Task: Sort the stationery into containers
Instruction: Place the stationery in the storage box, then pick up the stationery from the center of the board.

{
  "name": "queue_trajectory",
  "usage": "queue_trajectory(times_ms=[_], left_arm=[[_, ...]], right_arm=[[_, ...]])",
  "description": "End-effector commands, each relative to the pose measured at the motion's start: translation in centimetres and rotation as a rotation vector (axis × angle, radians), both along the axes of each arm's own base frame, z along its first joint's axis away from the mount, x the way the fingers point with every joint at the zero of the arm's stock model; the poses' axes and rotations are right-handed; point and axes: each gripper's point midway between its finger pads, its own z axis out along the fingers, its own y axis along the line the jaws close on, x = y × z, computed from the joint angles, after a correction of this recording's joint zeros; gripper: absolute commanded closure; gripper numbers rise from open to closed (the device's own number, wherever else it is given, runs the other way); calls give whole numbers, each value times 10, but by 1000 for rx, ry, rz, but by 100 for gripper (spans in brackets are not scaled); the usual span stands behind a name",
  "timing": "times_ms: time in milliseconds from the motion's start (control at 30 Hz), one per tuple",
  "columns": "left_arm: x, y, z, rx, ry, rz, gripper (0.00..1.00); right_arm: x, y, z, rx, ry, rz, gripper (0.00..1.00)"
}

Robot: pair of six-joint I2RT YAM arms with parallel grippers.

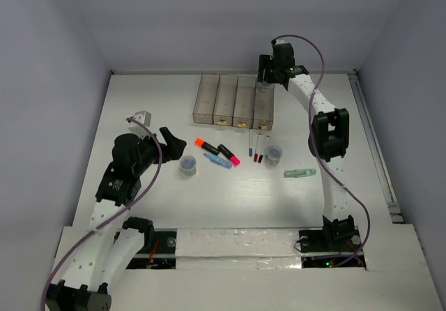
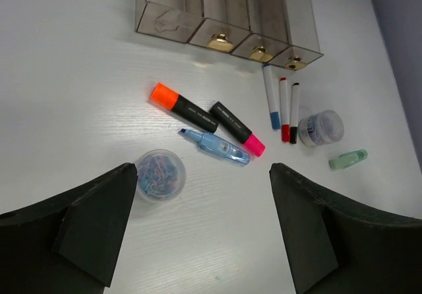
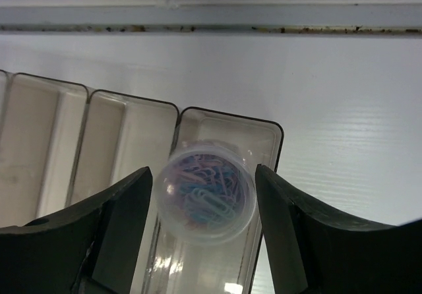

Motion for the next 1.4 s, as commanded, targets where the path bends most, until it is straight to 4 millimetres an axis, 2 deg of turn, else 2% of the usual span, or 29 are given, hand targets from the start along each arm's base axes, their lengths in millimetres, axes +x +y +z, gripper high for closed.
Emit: queue_trajectory(times_ms=[0,33,200,333,367,400,433,467,500,533,567,600,633,667,700,733,767,800,833,867,900,933,1033,1067,1133,1200,1267,1367], left_arm=[[8,4,10,24,15,26,21],[9,5,9,34,29,24,21],[9,8,15,72,72,31,21],[6,0,10,105,124,-3,21],[8,1,4,129,157,7,21],[9,-2,2,143,170,1,21],[4,-13,-3,163,188,-39,21],[7,-13,-13,206,230,-23,21],[6,-18,-19,230,250,-32,21],[3,-30,-33,279,295,-62,21],[4,-32,-38,314,311,-51,20],[1,-33,-45,346,339,-49,20],[1,-36,-50,370,352,-48,20],[1,-35,-58,416,375,-20,20],[4,-32,-61,431,384,0,20],[4,-33,-63,449,388,5,19],[8,-27,-68,480,401,43,18],[8,-27,-71,500,404,48,18],[10,-26,-75,515,417,59,17],[11,-21,-86,562,448,79,16],[10,-22,-91,579,466,81,16],[11,-21,-96,597,479,84,15],[13,-19,-113,638,512,92,15],[14,-19,-122,650,526,89,15],[14,-20,-132,660,546,82,16],[12,-22,-145,670,568,68,16],[14,-24,-151,665,569,66,20],[19,-28,-148,648,550,71,32]], right_arm=[[11,4,30,3,-84,2,30],[10,9,31,1,-87,7,30],[9,11,38,15,-94,10,17],[1,13,56,45,-106,16,15],[-5,15,86,83,-154,21,15],[-10,15,99,104,-175,21,15],[-23,18,88,111,-145,27,15],[-38,24,137,176,-239,38,15],[-50,24,147,207,-258,48,15],[-72,31,112,214,-187,76,15],[-85,29,115,237,-195,73,15],[-106,35,157,301,-291,95,15],[-122,39,153,315,-288,109,15],[-148,37,145,338,-269,111,15],[-155,36,115,337,-203,101,15],[-171,32,135,369,-251,112,15],[-191,31,104,379,-181,121,14],[-202,29,100,391,-174,127,14],[-219,28,110,406,-194,143,13],[-230,28,104,415,-178,161,12],[-245,24,82,395,-133,166,11],[-258,22,91,398,-155,176,11],[-285,10,70,368,-115,177,10],[-296,7,79,369,-142,189,10],[-307,4,73,361,-130,200,10],[-318,2,76,359,-134,219,10],[-326,2,73,366,-126,237,10],[-332,0,67,367,-117,239,10]])
